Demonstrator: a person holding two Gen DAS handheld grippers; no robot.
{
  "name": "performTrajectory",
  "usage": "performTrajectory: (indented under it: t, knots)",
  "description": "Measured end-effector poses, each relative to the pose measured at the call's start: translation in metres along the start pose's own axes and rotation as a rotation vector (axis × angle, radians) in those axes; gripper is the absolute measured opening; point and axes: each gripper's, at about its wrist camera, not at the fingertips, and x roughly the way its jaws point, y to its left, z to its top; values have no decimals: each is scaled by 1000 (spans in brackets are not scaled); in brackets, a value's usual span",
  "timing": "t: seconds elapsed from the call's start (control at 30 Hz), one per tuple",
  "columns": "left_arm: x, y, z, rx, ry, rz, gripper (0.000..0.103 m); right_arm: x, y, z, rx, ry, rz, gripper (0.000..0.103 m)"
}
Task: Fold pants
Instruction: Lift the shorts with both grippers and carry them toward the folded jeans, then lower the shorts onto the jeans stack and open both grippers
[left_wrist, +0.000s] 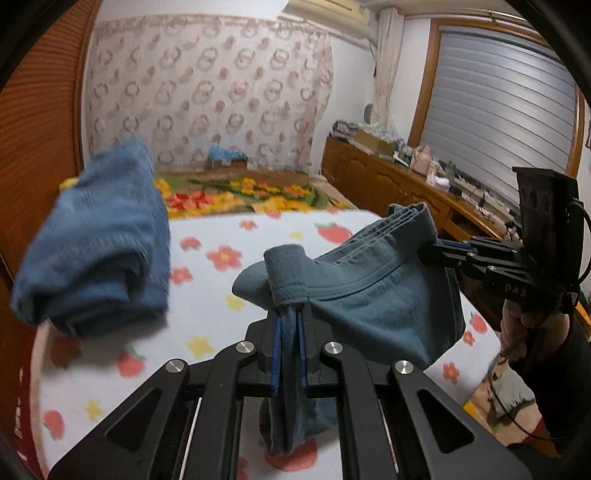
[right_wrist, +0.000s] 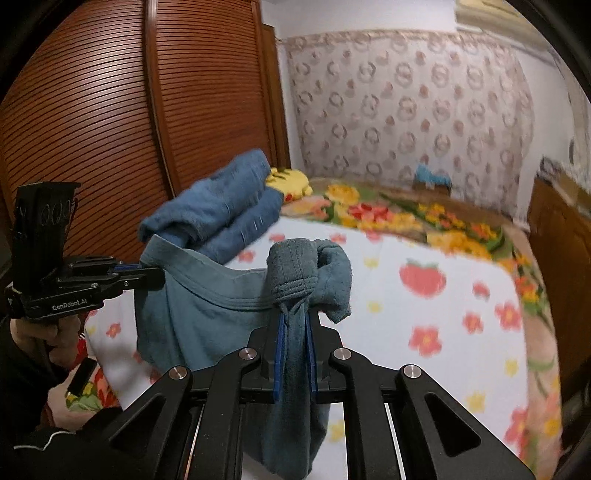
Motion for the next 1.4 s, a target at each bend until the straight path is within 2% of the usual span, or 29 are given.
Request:
performTrajectory:
  t: [0.13, 0.43, 0.8, 1.17, 1.4]
  knots:
    - [-11, 13, 19, 4, -48, 38, 8, 9, 5, 28, -45, -35, 16, 10]
    - [-29, 71, 55, -40, -135, 161, 8, 70, 19, 99, -169, -67, 89, 10]
    - [-19, 129, 79, -77, -173, 278, 9, 164, 26, 164, -315, -59, 129, 10]
    - [0, 182, 69, -178, -154, 344, 9, 273, 51, 218, -473, -6, 162, 10]
    - [2, 197, 59, -233, -142, 377, 9, 332, 73, 240, -517, 24, 211, 10]
